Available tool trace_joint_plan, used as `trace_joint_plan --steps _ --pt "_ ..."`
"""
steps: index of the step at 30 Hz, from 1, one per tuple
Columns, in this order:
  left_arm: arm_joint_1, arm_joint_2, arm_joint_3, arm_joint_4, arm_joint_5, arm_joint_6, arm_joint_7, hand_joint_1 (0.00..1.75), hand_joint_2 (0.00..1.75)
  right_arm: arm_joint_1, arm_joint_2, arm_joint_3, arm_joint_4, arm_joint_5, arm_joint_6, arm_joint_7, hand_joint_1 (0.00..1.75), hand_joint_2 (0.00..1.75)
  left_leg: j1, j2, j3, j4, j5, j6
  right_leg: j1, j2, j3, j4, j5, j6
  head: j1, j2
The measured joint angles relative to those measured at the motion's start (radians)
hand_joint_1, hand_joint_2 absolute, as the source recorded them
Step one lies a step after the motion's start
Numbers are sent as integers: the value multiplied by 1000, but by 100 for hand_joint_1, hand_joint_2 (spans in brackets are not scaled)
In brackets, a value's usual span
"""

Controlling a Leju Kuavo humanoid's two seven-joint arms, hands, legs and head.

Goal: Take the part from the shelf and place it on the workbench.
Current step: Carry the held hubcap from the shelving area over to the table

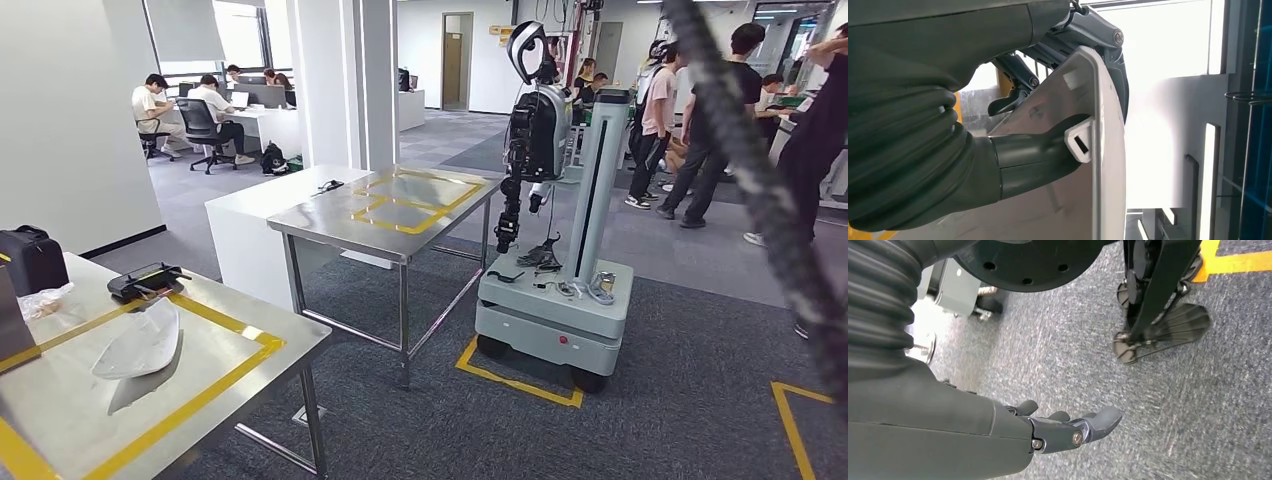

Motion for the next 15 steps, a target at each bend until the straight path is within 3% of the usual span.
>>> trace_joint_plan --steps 2,3,4,7,12,15 --pt "7 0 1 -10 0 1 0 175 175 -1 0 1 0 4 0 2 0 175 -1 -7 0 2 0 -8 1 4 55 -119 48 -6 0 0" --pt "10 -1 2 -15 0 1 0 175 175 -2 0 1 0 4 0 4 0 175 -3 -9 -1 2 0 -14 2 5 67 -148 56 -8 0 0" --pt "12 0 4 -19 0 2 0 175 175 -2 1 2 0 6 0 7 0 175 -4 -11 -1 1 -1 -15 3 5 69 -157 57 -10 -1 0" --pt "7 9 10 -20 3 2 1 175 175 -2 3 5 0 14 0 11 0 175 -6 -10 3 -11 0 -1 3 3 71 -169 66 -15 -2 0" --pt "-26 45 24 1 23 -5 0 175 175 -3 3 14 0 21 1 12 0 175 -7 -9 29 -58 26 -26 2 4 85 -198 80 -28 -2 0" --pt "-29 53 26 9 27 -11 0 175 175 -4 4 18 0 21 1 12 0 175 -8 -9 35 -67 30 -23 -1 4 92 -209 86 -27 -2 0"
